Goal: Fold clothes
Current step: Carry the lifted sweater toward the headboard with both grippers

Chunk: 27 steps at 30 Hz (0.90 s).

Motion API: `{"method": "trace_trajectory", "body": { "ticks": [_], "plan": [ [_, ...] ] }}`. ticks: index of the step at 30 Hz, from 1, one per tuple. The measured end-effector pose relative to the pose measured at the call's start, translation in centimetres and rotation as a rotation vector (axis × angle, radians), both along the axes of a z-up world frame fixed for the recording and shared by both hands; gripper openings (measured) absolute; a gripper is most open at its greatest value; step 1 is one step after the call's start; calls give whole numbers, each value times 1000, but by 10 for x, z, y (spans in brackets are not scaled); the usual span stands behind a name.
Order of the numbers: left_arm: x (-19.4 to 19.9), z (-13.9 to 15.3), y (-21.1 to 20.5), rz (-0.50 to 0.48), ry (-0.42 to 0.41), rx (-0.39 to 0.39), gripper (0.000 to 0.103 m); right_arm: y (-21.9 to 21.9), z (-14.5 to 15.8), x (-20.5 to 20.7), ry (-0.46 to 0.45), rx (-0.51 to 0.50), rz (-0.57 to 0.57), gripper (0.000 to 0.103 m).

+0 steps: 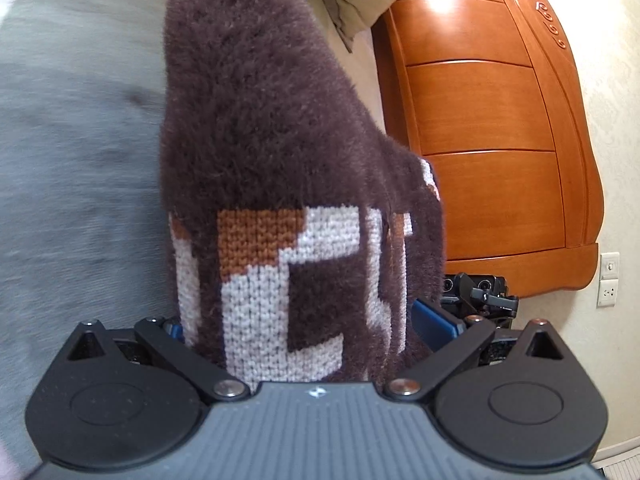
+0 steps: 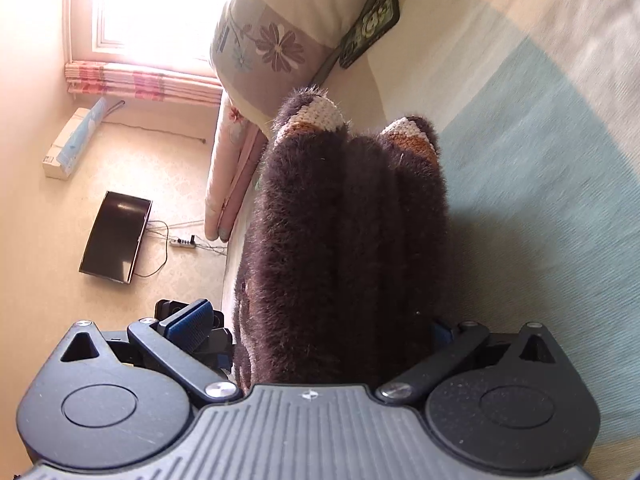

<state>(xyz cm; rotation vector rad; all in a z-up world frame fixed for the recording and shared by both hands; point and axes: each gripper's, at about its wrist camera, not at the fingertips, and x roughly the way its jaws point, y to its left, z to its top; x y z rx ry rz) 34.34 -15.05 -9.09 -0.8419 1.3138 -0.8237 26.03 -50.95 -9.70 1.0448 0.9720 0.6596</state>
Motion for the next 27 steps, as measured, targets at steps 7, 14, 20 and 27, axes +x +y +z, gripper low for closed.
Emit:
{"method": "trace_trajectory", "body": {
  "ticks": [7,14,20,27],
  "plan": [
    [28,-1,-58,-56,-18,-44,101,-63,14,16,-25,-26,-57,103],
    [61,-8,-129,-120,-24,-103,101,-139,28,41,-26,-57,-151,103],
    [62,-23,-169,-170,-8,-179,101,-200,36,52,-17,-101,-209,103],
    [51,-41,-200,-206,33,-179,101,-256,17,52,14,-106,-257,103]
  ]
}}
